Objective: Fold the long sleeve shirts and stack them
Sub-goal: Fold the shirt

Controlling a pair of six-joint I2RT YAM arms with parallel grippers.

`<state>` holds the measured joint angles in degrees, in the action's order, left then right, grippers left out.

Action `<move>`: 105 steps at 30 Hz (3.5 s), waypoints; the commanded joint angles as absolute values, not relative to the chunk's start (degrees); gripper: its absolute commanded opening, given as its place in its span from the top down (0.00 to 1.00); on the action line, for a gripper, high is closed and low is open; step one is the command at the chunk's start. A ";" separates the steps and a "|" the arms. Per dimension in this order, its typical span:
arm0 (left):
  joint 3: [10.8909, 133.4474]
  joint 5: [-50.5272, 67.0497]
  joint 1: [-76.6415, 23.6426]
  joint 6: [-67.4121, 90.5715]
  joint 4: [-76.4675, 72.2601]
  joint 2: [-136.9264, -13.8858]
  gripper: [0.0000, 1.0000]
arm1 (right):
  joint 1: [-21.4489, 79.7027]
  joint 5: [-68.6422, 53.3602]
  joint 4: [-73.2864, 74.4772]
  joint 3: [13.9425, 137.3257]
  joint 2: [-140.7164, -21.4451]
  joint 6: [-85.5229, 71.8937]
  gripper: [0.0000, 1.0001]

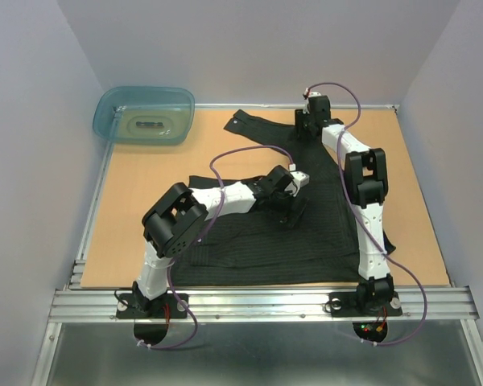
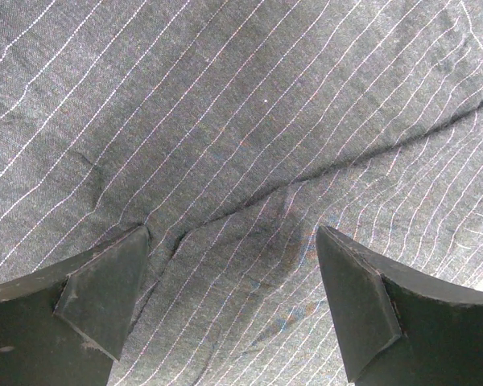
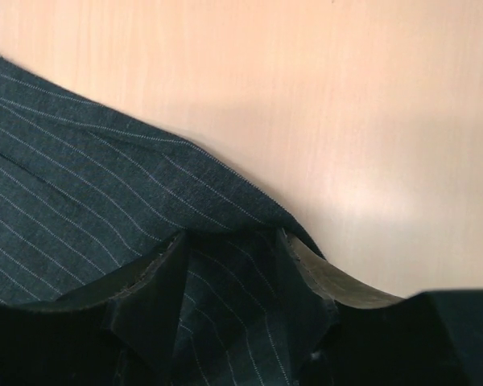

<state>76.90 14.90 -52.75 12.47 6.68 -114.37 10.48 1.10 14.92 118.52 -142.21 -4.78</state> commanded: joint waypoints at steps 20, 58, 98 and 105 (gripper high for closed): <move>80.42 -11.24 -26.91 32.51 31.46 -98.08 0.03 | 4.39 11.42 28.81 87.02 -97.83 -25.74 0.08; 99.40 -9.93 -12.48 51.94 47.02 -122.60 0.41 | 2.99 16.17 31.20 72.60 -98.09 -25.14 0.24; 92.29 -16.43 -13.97 45.44 43.86 -120.15 0.79 | 2.99 10.90 27.51 92.98 -117.07 -13.89 0.40; 91.76 -16.96 -14.06 45.53 43.51 -119.44 0.79 | 2.90 11.33 27.60 91.85 -119.35 -12.48 0.36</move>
